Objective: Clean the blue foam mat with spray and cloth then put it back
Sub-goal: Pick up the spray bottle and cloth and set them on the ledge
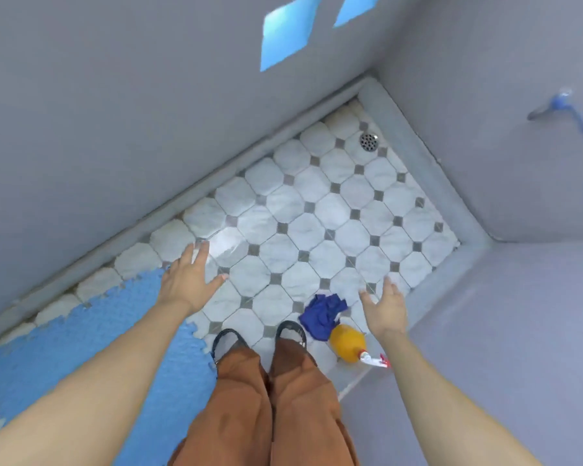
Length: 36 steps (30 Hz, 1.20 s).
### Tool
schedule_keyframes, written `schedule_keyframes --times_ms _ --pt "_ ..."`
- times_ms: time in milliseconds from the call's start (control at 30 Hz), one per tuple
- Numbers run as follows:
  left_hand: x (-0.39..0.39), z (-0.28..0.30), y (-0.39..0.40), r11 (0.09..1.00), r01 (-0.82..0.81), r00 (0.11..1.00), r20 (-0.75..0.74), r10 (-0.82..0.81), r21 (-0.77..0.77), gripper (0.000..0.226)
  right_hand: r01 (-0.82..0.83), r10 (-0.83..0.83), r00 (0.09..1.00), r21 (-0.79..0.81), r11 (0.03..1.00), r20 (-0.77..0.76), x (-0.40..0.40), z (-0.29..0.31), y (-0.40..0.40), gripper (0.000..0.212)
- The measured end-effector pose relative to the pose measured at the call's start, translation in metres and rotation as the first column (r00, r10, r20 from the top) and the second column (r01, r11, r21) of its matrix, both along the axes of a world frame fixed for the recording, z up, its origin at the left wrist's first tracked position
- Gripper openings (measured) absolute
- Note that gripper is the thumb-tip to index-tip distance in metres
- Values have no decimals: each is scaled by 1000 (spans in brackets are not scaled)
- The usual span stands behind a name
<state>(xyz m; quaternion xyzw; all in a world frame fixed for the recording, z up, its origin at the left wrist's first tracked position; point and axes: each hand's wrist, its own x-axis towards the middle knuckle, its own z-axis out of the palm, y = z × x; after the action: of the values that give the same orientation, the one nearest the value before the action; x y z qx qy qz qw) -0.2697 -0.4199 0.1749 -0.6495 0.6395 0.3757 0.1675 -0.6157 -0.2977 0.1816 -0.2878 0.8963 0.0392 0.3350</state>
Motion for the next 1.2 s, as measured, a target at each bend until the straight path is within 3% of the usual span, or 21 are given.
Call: schedule_keyframes --times_ms 100,333,600,767,867,1000,1100,1200 --pt "-65 6 -7 980 197 980 24 -197 -18 84 201 -201 980 -29 979 12 -31 3 49 77" --pt "-197 25 10 912 410 912 19 -410 -21 85 595 -591 803 -59 802 77 -62 5 151 80" --pt "-291 -28 56 850 527 850 -44 -525 29 88 799 -785 599 -49 599 157 -85 -58 201 93" --pt "-319 -110 71 700 711 703 -97 -705 66 90 937 -917 349 -38 349 194 -72 -134 205 86" --pt "-328 -180 80 751 660 746 -131 -653 12 72 961 -926 275 -76 264 258 -62 -191 200 67" --pt "-343 -275 108 745 666 738 -178 -651 37 52 953 -971 99 -301 30 219 -58 -240 197 42" --pt "-352 -340 125 737 666 746 -109 -658 110 53 892 -971 121 -451 14 208 -60 -260 196 25" --pt "-347 -386 144 780 599 781 83 -619 178 83 883 -951 137 -469 -9 276 -58 -268 201 31"
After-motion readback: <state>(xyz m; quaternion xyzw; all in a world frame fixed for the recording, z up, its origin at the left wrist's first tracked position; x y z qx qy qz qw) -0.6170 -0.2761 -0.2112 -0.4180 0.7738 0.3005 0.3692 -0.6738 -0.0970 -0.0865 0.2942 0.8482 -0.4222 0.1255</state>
